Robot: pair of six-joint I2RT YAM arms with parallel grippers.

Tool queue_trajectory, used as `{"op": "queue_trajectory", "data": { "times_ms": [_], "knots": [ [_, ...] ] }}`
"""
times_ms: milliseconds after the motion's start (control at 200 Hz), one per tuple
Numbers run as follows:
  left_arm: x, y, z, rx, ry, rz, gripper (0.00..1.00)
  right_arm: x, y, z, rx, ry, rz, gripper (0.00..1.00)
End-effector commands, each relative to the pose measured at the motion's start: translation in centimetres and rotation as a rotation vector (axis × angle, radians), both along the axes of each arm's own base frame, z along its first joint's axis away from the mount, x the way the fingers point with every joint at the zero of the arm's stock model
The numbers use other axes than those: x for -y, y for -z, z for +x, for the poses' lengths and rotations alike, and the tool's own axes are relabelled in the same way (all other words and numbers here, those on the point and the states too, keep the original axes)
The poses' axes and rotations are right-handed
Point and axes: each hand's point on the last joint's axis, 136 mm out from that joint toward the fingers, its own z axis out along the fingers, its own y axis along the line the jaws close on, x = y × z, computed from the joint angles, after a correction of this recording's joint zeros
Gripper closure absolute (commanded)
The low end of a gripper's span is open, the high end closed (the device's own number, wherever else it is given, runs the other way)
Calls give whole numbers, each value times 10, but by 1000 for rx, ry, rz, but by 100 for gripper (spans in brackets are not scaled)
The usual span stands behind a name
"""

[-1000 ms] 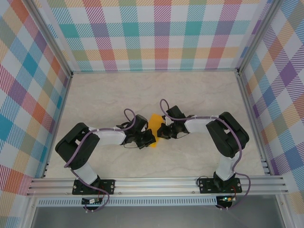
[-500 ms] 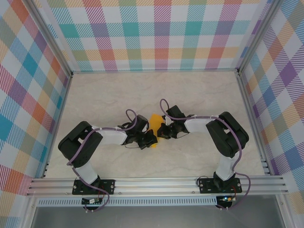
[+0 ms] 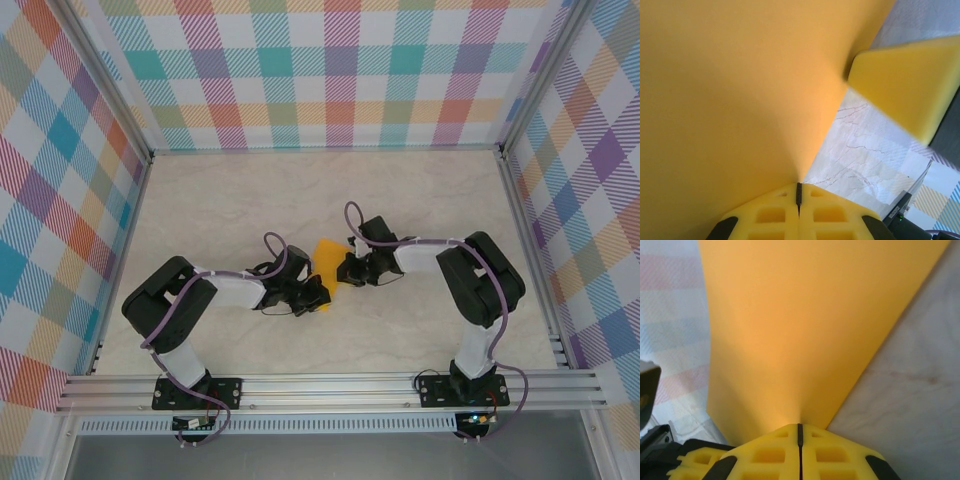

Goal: Fold a paper plane with a square sheet of paper (pick it up from the middle)
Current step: Fold the square sheet of paper in half at the center of the table.

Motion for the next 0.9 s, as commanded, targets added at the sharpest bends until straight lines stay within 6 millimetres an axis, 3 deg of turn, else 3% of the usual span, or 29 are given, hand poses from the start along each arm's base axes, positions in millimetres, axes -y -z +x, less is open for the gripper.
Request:
{"op": "queue_trajectory", "data": {
  "times_ms": [0, 470, 585, 690, 780, 895],
  "knots": [
    [-40, 48, -44, -173, -1, 197, 97, 7, 2, 21, 36, -3, 9, 93],
    [-49, 52, -49, -191, 19, 262, 98, 42, 6, 92, 73, 110, -107, 94],
    [-47, 48, -46, -178, 18, 261, 99, 43, -7, 104, 100, 124, -93, 94],
    [-47, 46, -44, -170, 16, 259, 99, 39, -38, 97, 146, 118, -31, 94],
    [-46, 44, -43, -165, 16, 257, 99, 34, -58, 76, 157, 103, 27, 94],
    [-45, 43, -42, -162, 16, 256, 99, 21, -55, 35, 106, 57, 72, 94]
  ]
}}
